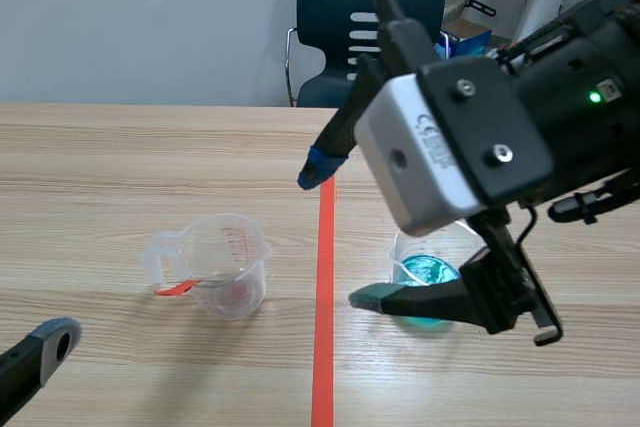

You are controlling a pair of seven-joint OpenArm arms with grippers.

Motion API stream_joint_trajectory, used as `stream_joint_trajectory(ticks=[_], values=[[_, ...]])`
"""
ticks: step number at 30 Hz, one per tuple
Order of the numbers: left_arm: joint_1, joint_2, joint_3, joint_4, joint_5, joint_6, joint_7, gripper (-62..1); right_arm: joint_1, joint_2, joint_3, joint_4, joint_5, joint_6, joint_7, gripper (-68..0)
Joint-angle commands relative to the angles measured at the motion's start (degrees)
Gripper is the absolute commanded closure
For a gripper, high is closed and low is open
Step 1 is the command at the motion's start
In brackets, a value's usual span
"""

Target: Do the redox reaction experiment

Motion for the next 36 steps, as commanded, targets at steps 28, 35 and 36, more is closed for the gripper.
stream_joint_trajectory(ticks=[28,35,36], values=[[-0.15,0.42,-0.46,0.52,-0.42,-0.20,-1.05,-62.3,0.68,3.28,0.42,-0.15,-7.54,-11.21,8.31,-48.1],[-0.15,0.44,-0.46,0.52,-0.42,-0.20,-1.05,-62.3,-0.55,-1.77,0.42,-2.73,-10.54,-11.17,8.02,-49.2],[-0.15,0.44,-0.46,0.52,-0.42,-0.20,-1.05,-62.3,-0.81,-2.49,0.42,-3.06,-10.62,-11.15,7.72,-50.4]])
